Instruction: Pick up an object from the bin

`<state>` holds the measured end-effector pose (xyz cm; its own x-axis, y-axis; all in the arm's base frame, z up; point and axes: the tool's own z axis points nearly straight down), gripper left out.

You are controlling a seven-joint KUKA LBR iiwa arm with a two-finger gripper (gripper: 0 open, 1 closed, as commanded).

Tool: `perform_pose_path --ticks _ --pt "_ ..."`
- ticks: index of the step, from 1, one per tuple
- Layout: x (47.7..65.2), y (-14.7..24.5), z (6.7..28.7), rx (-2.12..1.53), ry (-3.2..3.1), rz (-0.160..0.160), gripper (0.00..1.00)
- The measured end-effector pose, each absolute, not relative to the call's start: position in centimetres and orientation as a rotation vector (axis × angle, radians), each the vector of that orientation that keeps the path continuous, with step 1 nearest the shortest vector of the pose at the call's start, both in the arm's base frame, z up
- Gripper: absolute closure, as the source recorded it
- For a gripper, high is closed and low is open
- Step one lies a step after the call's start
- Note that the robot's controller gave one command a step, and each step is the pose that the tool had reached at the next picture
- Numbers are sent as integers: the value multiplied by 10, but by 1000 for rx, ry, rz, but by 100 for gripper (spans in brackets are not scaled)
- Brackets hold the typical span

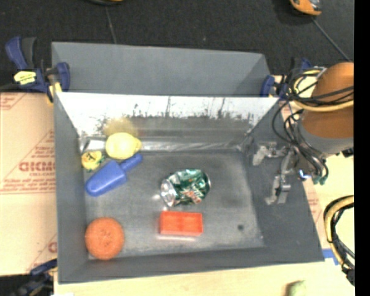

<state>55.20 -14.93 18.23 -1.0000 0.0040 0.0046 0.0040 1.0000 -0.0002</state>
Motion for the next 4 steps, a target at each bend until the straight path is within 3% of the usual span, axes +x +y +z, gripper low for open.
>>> perform_pose_path --ticks 1,2,3,4 --pt "554 -149 187 0 -3145 3 0" --pt "564 -94 156 263 -3136 6 0" --pt "528 -79 123 423 -3119 6 0" --pt "534 -42 86 661 -3081 5 0"
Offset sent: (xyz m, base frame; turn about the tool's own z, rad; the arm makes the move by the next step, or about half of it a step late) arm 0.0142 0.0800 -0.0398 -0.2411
